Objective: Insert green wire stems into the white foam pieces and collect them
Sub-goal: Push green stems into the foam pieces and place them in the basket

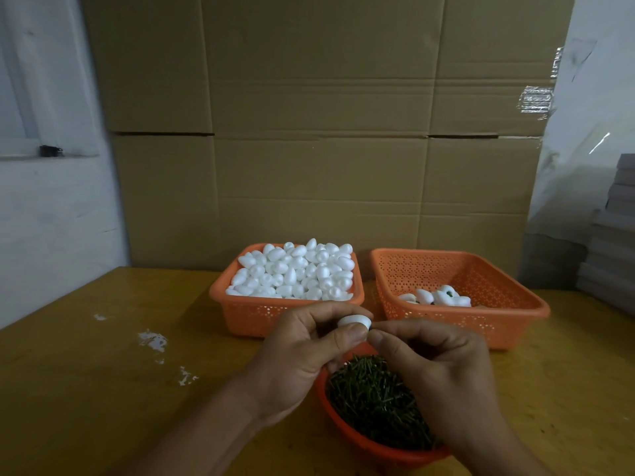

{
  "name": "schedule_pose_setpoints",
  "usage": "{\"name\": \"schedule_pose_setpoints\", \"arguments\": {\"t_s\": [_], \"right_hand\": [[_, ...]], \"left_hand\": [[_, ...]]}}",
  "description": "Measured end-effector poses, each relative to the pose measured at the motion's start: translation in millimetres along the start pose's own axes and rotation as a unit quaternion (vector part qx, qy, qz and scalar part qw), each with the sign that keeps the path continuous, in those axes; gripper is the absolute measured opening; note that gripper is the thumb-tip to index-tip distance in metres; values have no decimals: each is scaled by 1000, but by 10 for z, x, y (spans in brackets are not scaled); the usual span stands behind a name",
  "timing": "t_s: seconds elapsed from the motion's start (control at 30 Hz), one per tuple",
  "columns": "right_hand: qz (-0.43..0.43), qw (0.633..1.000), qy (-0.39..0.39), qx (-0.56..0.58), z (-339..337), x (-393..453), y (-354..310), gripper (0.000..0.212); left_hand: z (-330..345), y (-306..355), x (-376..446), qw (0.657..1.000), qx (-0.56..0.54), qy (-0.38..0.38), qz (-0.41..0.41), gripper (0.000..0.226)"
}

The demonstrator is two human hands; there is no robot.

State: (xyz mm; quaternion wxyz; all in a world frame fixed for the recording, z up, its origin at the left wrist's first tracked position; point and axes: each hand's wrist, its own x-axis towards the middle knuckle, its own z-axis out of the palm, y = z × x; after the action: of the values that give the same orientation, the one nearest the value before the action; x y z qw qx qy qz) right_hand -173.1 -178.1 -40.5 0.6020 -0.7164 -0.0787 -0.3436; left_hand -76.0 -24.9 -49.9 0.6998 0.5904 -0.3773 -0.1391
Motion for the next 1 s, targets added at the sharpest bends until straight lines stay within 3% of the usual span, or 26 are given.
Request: {"name": "schedule_pose_setpoints", "arguments": {"t_s": [0.8,1.0], "right_hand": [[-21,999,19,-41,89,-53,2,8],[13,997,0,79,145,-72,-100,12]], "left_hand": [[31,136,-34,998,-51,-2,26,38],[83,176,-33,997,-69,21,38,40]]}}
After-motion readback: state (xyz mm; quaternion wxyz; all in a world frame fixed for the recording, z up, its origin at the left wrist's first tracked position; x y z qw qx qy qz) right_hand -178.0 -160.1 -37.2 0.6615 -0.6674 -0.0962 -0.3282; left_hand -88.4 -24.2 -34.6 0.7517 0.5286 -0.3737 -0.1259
